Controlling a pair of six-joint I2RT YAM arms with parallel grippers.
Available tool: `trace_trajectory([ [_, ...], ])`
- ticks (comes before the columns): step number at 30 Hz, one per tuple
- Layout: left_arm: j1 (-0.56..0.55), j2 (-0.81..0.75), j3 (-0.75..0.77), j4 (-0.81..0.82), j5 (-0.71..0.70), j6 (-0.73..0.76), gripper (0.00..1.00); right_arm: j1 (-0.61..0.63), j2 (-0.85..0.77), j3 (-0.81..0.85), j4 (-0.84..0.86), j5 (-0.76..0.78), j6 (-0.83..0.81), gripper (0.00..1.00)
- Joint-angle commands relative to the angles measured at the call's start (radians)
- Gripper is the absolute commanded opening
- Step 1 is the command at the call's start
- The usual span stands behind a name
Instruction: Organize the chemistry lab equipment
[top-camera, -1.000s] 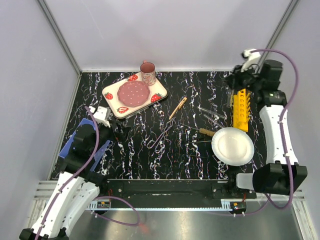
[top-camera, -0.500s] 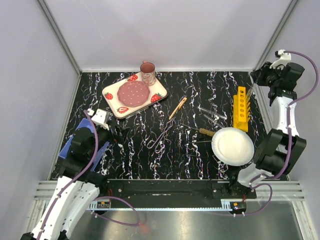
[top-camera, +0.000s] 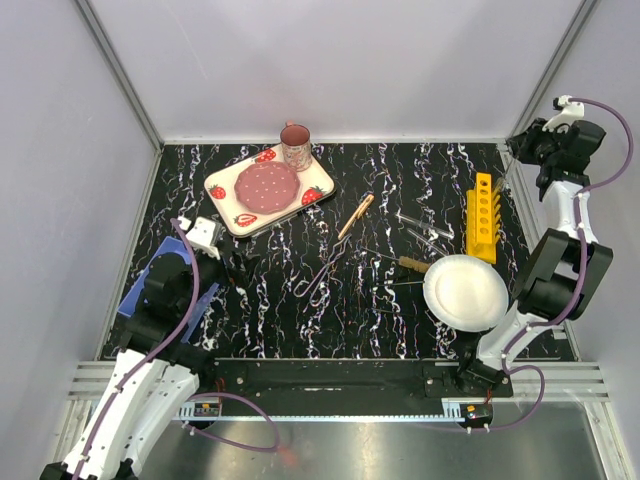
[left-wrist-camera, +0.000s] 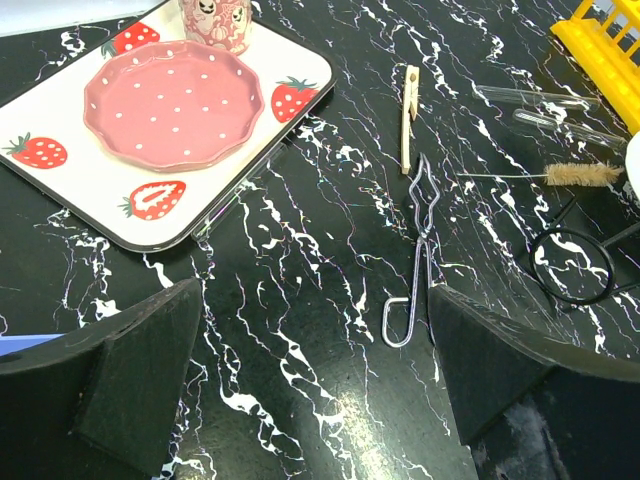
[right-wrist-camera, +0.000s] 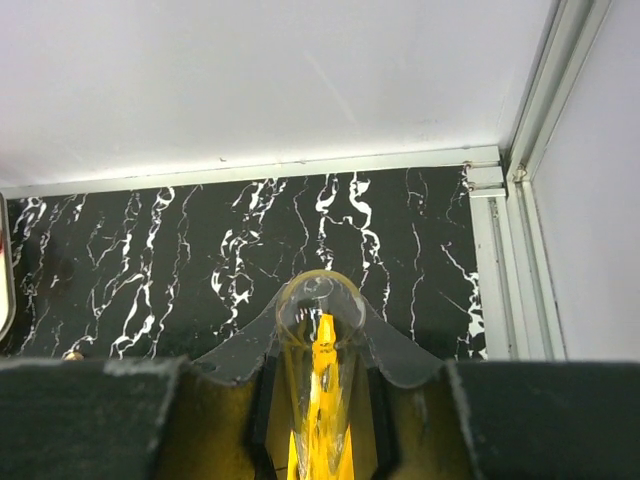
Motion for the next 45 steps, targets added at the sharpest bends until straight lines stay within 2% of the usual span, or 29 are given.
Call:
trace_trajectory([
  [1,0.002,0.009,0.0,0.049,0.007,0.017,0.99,-0.011,0.013,0.038,0.066,0.036,-0.045,0.18],
  [19,0.002,0.023,0.0,0.046,0.007,0.017,0.99,-0.011,0.058,-0.038,0.123,0.124,-0.011,0.19],
  [45,0.0,0.041,0.002,0.041,0.006,0.018,0.99,-0.011,0.133,0.018,0.178,0.145,0.035,0.21],
])
